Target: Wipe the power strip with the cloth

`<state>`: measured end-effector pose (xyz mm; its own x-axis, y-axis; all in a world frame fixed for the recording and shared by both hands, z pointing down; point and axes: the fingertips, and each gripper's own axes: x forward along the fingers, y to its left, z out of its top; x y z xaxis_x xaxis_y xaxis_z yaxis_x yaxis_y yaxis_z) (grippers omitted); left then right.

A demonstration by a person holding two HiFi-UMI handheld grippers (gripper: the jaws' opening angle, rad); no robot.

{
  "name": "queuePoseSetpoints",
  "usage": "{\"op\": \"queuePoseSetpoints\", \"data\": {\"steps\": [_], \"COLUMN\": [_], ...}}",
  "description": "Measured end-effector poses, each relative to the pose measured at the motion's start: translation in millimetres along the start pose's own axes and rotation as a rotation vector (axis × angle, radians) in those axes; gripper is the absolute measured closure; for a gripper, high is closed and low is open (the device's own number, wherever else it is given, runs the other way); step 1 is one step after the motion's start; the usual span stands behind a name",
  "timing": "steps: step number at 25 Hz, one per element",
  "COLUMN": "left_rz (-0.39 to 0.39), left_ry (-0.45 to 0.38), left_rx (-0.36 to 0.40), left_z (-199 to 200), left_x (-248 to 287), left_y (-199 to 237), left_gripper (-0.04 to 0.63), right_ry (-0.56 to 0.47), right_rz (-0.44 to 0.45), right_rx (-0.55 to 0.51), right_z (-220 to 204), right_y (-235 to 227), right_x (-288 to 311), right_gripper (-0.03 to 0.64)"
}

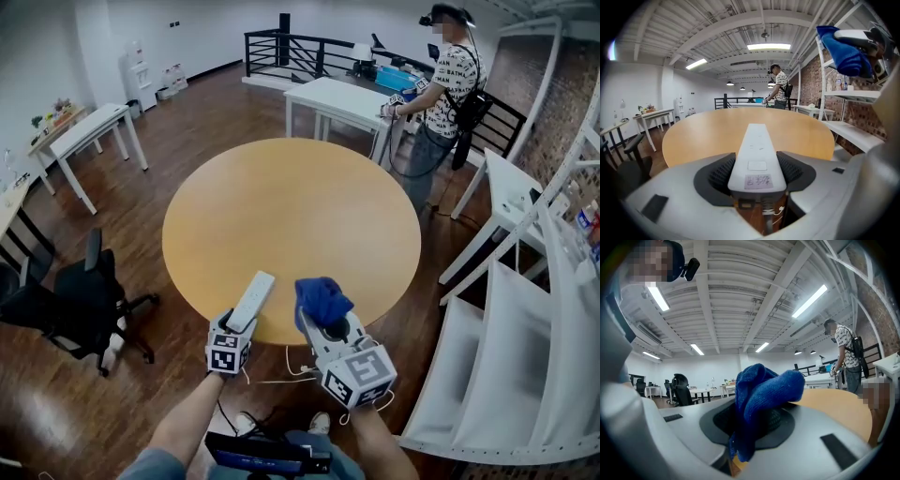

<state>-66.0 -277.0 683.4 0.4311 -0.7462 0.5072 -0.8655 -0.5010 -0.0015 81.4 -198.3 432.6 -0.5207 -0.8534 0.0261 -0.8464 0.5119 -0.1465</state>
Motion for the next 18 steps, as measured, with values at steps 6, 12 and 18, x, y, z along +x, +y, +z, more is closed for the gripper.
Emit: {"op": "queuePoseSetpoints", "data": {"steps": [6, 12, 18], "left_rz": [-0.004, 0.024, 0.021], "left_ry": [-0.001, -0.035, -0.139], "left_rx": [0.002, 0.027, -0.015], "left_z": [-1.7, 11.8, 57.7], "left_x": [7.8, 6.4, -8.6], "left_y": [3.6, 10.1, 11.7], "left_gripper": [0.314, 0.313, 0.317], "right_ry": [0.009, 0.000, -0.009], "right_rz": [-0.017, -0.012, 0.000], "right_rx": [0.019, 0.030, 0.028], "right_z": [-5.4, -5.1, -0.2], "right_y": [-4.8, -2.8, 0.7], "right_x": [-0.4, 3.4, 7.7], "right_gripper": [0.549, 0.549, 0.549]}}
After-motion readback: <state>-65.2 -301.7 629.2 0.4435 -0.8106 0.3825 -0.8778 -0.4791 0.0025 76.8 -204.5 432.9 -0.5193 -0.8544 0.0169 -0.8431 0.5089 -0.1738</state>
